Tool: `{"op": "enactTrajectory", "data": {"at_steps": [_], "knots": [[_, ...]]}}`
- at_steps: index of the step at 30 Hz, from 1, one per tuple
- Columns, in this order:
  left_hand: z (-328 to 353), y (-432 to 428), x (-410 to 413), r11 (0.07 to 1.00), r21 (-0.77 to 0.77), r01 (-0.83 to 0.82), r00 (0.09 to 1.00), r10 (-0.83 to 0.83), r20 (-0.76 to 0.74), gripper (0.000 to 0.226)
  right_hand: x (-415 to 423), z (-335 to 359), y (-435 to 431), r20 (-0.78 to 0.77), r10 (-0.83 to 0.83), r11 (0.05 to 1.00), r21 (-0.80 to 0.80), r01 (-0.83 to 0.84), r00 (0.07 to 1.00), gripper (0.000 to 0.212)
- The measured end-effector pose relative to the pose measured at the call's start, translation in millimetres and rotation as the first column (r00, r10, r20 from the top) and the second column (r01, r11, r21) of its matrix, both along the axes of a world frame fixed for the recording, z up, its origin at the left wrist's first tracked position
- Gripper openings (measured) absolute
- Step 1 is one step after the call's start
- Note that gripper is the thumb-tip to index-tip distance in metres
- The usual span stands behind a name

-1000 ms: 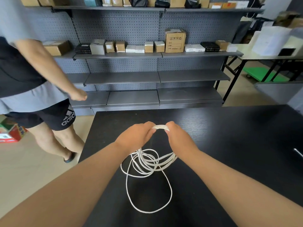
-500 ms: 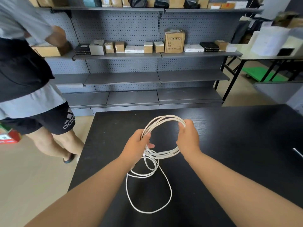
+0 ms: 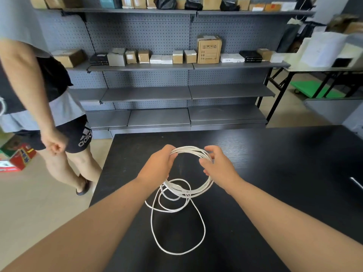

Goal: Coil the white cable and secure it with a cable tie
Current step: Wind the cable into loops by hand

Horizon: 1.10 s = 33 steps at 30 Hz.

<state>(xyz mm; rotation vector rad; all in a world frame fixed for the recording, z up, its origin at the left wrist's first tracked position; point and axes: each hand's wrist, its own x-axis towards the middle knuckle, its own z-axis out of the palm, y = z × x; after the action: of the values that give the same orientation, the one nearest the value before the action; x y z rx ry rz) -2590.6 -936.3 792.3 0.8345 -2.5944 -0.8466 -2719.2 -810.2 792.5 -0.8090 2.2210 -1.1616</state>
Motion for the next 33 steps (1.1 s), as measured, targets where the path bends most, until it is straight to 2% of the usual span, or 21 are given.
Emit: {"op": "enactTrajectory", "data": {"at_steps": [2, 5, 7, 9, 11, 13, 15, 19, 22, 25, 27, 30, 33], "knots": [[5, -2, -1, 0.995, -0.067, 0.072, 0.996, -0.068, 0.061, 0.02, 0, 1, -3, -0.128, 0.123, 0.99, 0.082, -0.113, 0.984, 0.035], [8, -6, -2, 0.989, -0.07, 0.129, 0.989, -0.123, 0.084, 0.018, 3, 3, -5, -0.2, 0.209, 0.973, 0.14, -0.183, 0.957, 0.022], [7, -8, -2, 0.994, 0.052, 0.097, 0.995, -0.098, 0.018, 0.012, 2, 5, -6, -0.232, 0.201, 0.977, 0.121, -0.177, 0.952, 0.016], [5, -8, -2, 0.969, 0.243, 0.042, 0.998, -0.03, -0.053, 0.01, 0, 7, -7, -0.283, 0.178, 0.984, 0.082, -0.161, 0.943, 0.013], [4, -6, -1, 0.876, 0.483, 0.013, 0.995, 0.039, -0.097, 0.015, -5, 7, -7, -0.303, 0.142, 0.99, 0.047, -0.133, 0.942, 0.014], [1, -5, 2, 0.733, 0.68, 0.019, 0.99, 0.084, -0.118, 0.022, -10, 6, -6, -0.244, 0.072, 0.997, -0.021, -0.08, 0.967, 0.016], [-4, -4, 4, 0.629, 0.776, 0.04, 0.984, 0.111, -0.14, 0.021, -14, 2, -6, -0.141, -0.026, 0.994, -0.113, 0.01, 0.99, 0.017], [-6, 2, -2, 0.484, 0.873, 0.068, 0.955, 0.223, -0.198, 0.014, -11, -7, -8, 0.052, -0.23, 0.947, -0.22, 0.236, 0.972, 0.02], [-7, 12, -9, 0.435, 0.898, 0.058, 0.929, 0.306, -0.209, 0.016, -5, -11, -10, 0.187, -0.356, 0.88, -0.264, 0.396, 0.916, 0.02], [-8, 23, -17, 0.489, 0.872, 0.011, 0.891, 0.391, -0.23, 0.019, 4, -16, -12, 0.289, -0.398, 0.837, -0.273, 0.473, 0.871, 0.022], [-9, 25, -21, 0.601, 0.797, -0.059, 0.875, 0.415, -0.249, 0.018, 9, -18, -13, 0.381, -0.379, 0.833, -0.258, 0.49, 0.844, 0.02], [-10, 20, -21, 0.787, 0.598, -0.152, 0.887, 0.375, -0.269, 0.02, 8, -17, -11, 0.475, -0.274, 0.884, -0.218, 0.414, 0.836, 0.017], [-8, 12, -17, 0.892, 0.419, -0.169, 0.927, 0.288, -0.24, 0.024, 1, -14, -6, 0.442, -0.187, 0.939, -0.182, 0.292, 0.877, 0.011]]}}
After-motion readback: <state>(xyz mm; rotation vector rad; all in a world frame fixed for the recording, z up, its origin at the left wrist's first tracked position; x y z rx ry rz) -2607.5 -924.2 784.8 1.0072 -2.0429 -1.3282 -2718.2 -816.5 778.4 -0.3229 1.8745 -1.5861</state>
